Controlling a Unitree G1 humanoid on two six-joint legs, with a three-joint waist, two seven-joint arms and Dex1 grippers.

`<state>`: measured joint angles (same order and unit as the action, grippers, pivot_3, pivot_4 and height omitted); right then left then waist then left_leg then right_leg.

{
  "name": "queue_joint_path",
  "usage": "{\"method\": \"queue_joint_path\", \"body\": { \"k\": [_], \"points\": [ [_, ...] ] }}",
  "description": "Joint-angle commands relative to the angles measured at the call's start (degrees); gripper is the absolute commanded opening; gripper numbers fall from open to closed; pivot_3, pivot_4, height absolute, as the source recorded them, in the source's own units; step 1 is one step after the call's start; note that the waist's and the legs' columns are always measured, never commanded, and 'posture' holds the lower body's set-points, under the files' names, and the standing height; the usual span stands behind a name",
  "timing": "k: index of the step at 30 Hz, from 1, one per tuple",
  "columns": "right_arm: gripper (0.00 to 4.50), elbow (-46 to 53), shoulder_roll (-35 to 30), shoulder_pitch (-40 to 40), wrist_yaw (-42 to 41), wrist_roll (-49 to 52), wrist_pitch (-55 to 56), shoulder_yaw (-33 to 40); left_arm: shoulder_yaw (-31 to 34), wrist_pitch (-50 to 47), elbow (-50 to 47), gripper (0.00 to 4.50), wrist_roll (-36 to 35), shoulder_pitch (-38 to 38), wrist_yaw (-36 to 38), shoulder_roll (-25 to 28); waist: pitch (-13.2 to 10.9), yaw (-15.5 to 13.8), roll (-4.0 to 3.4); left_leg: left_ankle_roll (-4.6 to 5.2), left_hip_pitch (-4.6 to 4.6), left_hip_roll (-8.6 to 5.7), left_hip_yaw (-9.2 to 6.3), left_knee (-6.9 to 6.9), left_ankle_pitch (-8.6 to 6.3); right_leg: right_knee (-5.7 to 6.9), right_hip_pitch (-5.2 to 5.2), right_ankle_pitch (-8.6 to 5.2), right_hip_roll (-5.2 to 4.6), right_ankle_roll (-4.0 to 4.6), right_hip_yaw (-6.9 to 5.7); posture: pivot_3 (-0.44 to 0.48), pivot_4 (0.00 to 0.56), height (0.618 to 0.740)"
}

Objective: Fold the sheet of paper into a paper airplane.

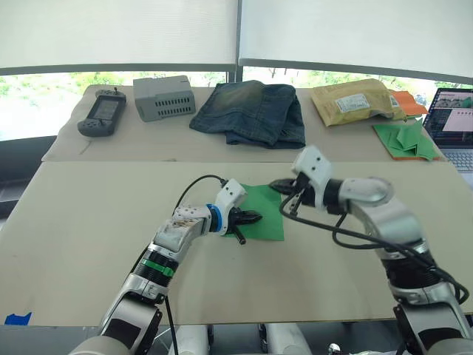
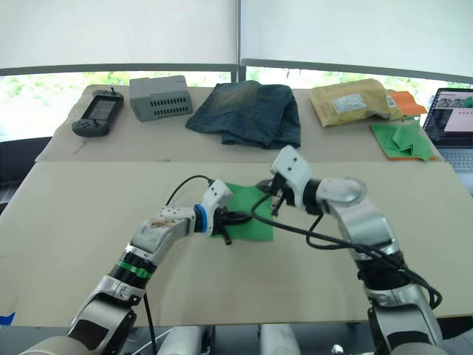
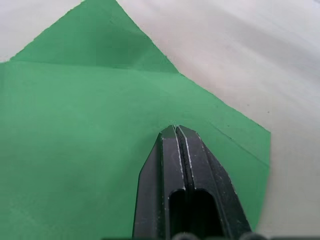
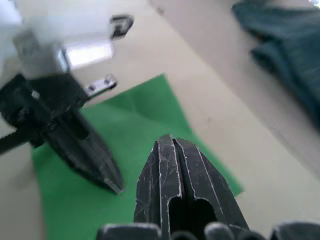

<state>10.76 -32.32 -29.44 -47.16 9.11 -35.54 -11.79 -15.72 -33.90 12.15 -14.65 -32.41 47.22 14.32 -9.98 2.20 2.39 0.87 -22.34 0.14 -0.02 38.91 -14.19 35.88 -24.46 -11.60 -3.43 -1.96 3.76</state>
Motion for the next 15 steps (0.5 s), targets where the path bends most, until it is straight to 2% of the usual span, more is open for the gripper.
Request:
{"method": "queue_joint_path", "body": {
  "k": [1,10,15],
  "points": [
    [0.02,-4.2,1.5,2.5,1.3,-2.6,5.0,-2.7,1.1,0.2,-1.0,0.0,0.2,-0.6,0.5,1.2,0.0,0.0,0.0,0.0,0.0,0.0,0.01,0.0,0.0,0.01,0.0,0.0,0.0,0.0,0.0,0.0,0.15,0.728],
    [0.02,-10.3,3.5,5.1,0.7,-5.0,8.5,-5.5,2.9,-1.6,-4.8,0.0,-1.0,0.8,1.1,3.8,0.0,0.3,-0.01,0.0,0.07,0.03,-0.03,-0.01,0.0,0.03,0.02,0.0,0.04,0.0,0.02,0.0,0.15,0.728],
    [0.02,-10.8,5.6,4.3,2.6,-2.8,8.5,-1.5,1.8,-1.5,-5.6,0.0,-0.4,1.8,1.0,3.5,0.0,0.3,-0.01,0.0,0.14,0.04,-0.03,-0.01,0.0,0.03,0.09,0.0,0.04,0.0,0.02,0.0,0.15,0.728]
  ]
}}
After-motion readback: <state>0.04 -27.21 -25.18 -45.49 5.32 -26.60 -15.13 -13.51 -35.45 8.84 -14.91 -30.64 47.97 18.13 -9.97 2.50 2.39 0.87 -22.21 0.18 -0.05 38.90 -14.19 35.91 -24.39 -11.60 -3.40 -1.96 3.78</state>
